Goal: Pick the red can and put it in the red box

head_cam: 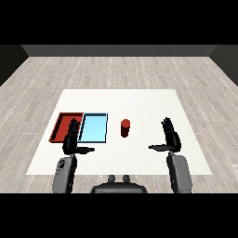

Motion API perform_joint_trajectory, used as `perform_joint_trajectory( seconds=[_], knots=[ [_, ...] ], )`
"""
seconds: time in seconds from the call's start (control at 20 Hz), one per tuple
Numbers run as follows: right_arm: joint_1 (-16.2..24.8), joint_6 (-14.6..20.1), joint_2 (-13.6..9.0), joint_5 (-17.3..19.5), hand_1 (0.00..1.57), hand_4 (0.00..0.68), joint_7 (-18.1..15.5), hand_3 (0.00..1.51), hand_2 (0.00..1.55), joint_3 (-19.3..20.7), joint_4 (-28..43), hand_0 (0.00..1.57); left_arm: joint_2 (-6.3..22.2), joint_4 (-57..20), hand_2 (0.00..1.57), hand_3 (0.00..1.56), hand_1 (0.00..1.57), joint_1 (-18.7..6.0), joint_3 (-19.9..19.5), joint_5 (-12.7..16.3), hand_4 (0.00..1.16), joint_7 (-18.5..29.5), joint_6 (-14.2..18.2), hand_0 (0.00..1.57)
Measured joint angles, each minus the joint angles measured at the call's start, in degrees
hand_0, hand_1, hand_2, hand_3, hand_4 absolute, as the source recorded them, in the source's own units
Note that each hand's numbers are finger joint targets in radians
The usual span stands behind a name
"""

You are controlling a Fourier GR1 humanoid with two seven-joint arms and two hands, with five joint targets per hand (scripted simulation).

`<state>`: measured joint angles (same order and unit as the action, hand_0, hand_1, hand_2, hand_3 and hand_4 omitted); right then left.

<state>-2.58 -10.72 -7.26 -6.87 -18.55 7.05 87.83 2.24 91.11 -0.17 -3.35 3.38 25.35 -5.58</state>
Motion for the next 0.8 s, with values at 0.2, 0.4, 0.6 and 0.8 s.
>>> perform_joint_trajectory(
  seconds=[0.2, 0.4, 0.6, 0.8],
  knots=[
    [0.75, -0.17, 0.59, -0.28, 0.0, 0.0, -0.66, 0.0, 0.0, 0.13, 0.67, 0.0, 0.19, -0.02, 0.0, 0.0, 0.0, 0.45, -0.27, 0.56, 0.0, 0.66, -0.5, 0.0],
    [-1.17, 0.71, 1.43, 0.34, 0.0, 0.0, 0.4, 0.0, 0.0, -0.48, -1.36, 0.0, -0.01, 0.0, 0.0, 0.0, 0.0, 0.72, -0.31, 0.68, 0.0, 1.66, -0.39, 0.0],
    [-4.01, 1.42, 1.69, 0.66, 0.0, 0.0, 1.47, 0.0, 0.0, -0.79, -3.42, 0.0, 0.37, -0.26, 0.0, 0.0, 0.0, -0.32, -0.87, 1.44, 0.0, 0.84, -0.53, 0.0],
    [-5.68, 1.99, 2.35, 1.85, 0.0, 0.0, 0.48, 0.0, 0.0, -1.55, -6.55, 0.0, -0.1, 1.59, 0.0, 0.0, 0.0, 0.86, -0.42, 1.76, 0.0, 0.33, -0.31, 0.0]
  ],
)
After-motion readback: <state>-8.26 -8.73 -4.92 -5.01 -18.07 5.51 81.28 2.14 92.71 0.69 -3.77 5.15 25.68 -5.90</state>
